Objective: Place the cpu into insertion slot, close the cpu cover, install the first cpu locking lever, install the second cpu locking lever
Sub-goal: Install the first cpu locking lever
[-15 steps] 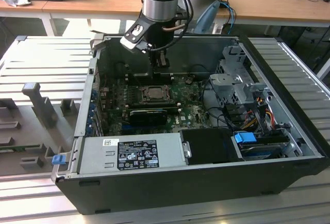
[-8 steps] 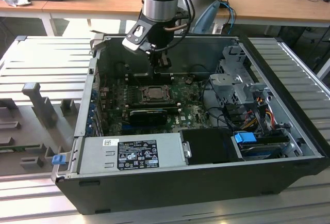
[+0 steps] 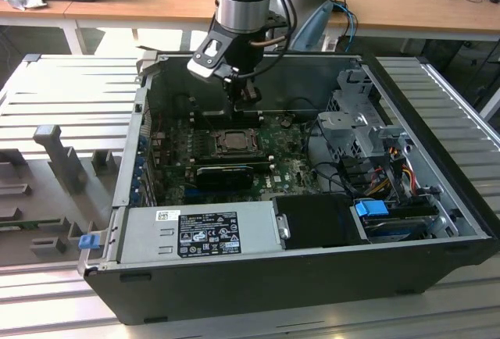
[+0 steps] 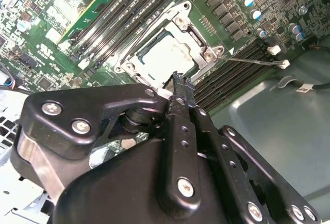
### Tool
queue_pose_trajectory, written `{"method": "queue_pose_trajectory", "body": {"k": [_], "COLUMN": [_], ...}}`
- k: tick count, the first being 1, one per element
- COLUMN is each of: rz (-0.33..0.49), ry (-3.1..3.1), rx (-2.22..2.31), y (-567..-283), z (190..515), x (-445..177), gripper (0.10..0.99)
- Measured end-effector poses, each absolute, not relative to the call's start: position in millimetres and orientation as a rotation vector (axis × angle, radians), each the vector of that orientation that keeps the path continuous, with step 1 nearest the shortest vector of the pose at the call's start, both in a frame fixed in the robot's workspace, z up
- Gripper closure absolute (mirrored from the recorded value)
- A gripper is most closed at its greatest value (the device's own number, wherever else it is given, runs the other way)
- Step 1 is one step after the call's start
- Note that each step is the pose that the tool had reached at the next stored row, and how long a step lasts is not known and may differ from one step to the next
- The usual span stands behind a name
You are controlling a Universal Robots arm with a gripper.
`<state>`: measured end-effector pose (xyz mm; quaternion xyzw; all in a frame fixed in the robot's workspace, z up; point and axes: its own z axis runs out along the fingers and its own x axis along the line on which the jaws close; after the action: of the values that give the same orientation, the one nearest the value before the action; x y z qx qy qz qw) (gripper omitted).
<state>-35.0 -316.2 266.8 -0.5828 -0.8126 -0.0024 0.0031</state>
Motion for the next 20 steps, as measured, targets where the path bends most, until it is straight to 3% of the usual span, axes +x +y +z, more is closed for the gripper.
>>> {"method": "queue_pose_trajectory", "body": {"k": [20], "rz": [-0.007], "ry": [-2.69], "rx": [-1.61], "y": [-316.2], "z": [266.8], "x": [-35.0], "gripper": [0.98]}}
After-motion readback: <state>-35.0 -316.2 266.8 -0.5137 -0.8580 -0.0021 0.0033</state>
